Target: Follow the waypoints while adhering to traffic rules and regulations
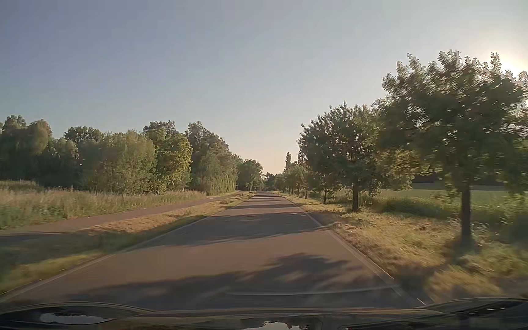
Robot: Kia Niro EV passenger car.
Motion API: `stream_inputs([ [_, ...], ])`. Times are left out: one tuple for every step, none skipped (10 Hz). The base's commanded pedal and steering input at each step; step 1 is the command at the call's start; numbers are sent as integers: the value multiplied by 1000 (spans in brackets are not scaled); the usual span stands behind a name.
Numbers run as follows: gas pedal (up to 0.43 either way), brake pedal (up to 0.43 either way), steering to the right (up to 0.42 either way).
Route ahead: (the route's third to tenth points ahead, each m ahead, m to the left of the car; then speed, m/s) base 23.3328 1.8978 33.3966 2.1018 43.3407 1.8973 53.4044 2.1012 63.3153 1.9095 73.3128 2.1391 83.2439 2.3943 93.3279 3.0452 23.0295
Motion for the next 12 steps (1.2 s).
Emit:
stream_inputs([
  [299,0,1],
  [299,0,1],
  [299,0,1],
  [299,0,1],
  [299,0,1],
  [299,0,1],
  [299,0,1],
  [287,0,1],
  [287,0,1],
  [287,0,1],
  [287,0,1],
  [287,0,1],
])
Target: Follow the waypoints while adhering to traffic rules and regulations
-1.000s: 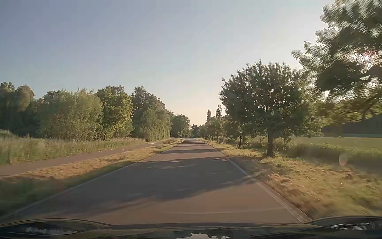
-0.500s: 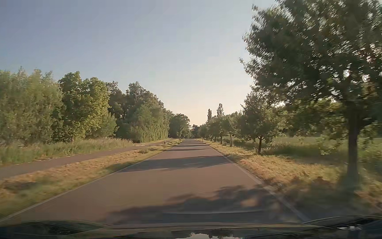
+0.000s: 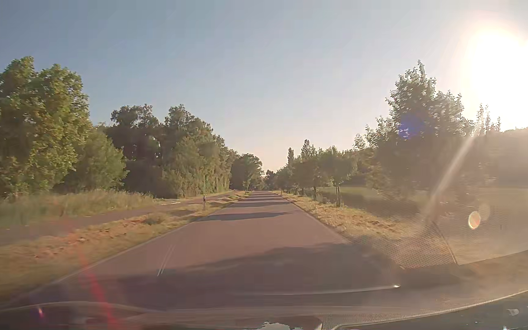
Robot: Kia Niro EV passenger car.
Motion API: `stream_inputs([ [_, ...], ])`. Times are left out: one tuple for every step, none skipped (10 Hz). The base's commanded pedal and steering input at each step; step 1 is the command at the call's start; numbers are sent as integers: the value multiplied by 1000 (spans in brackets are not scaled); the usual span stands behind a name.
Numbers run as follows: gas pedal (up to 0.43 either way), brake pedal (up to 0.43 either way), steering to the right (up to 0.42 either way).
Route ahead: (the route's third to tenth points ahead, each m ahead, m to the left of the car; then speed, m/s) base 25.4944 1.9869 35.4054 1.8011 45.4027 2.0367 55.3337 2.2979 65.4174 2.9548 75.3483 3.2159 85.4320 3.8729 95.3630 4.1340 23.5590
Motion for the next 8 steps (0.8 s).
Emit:
stream_inputs([
  [287,0,0],
  [280,0,1],
  [280,0,0],
  [280,0,0],
  [280,0,0],
  [280,0,0],
  [280,0,0],
  [280,0,0],
])
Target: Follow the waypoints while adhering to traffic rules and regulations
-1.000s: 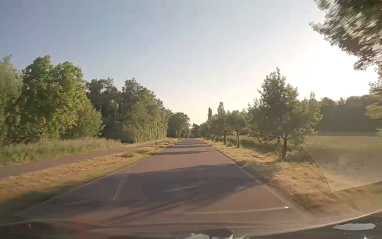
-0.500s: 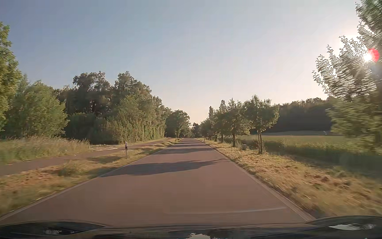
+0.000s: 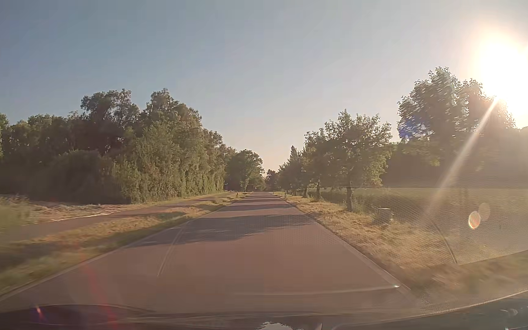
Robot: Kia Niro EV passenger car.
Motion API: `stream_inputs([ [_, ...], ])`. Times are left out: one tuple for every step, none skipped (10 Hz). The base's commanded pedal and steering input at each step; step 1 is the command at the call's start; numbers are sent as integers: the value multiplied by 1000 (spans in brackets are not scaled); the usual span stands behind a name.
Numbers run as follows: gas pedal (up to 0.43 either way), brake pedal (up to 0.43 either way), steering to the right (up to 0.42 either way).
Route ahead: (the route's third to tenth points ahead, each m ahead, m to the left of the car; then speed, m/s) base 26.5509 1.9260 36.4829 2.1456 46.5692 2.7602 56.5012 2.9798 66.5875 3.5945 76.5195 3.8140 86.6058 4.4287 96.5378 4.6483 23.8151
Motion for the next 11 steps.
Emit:
stream_inputs([
  [280,0,0],
  [280,0,0],
  [268,0,0],
  [268,0,-1],
  [268,0,-1],
  [268,0,-2],
  [268,0,-2],
  [268,0,-2],
  [268,0,-3],
  [268,0,-4],
  [268,0,-4],
])
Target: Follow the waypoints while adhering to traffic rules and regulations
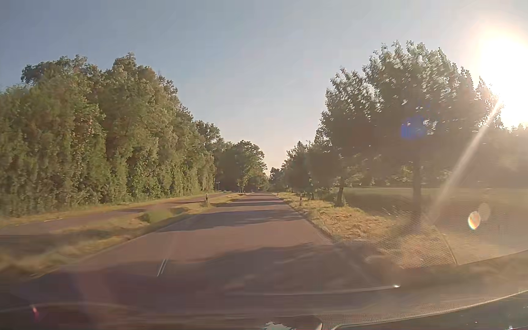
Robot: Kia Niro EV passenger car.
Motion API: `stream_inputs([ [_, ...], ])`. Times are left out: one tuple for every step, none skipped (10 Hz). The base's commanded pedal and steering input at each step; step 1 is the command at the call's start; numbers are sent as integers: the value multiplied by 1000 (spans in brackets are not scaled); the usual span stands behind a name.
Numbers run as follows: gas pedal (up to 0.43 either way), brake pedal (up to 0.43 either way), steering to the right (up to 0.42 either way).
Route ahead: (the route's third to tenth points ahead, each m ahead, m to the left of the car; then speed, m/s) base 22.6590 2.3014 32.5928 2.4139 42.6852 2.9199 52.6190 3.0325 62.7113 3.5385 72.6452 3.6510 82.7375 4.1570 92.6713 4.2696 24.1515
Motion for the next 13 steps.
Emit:
stream_inputs([
  [268,0,-4],
  [268,0,-4],
  [260,0,-4],
  [260,0,-4],
  [260,0,-4],
  [260,0,-4],
  [260,0,-4],
  [260,0,-4],
  [248,0,-4],
  [240,0,-4],
  [228,0,-4],
  [228,0,-3],
  [228,0,0],
])
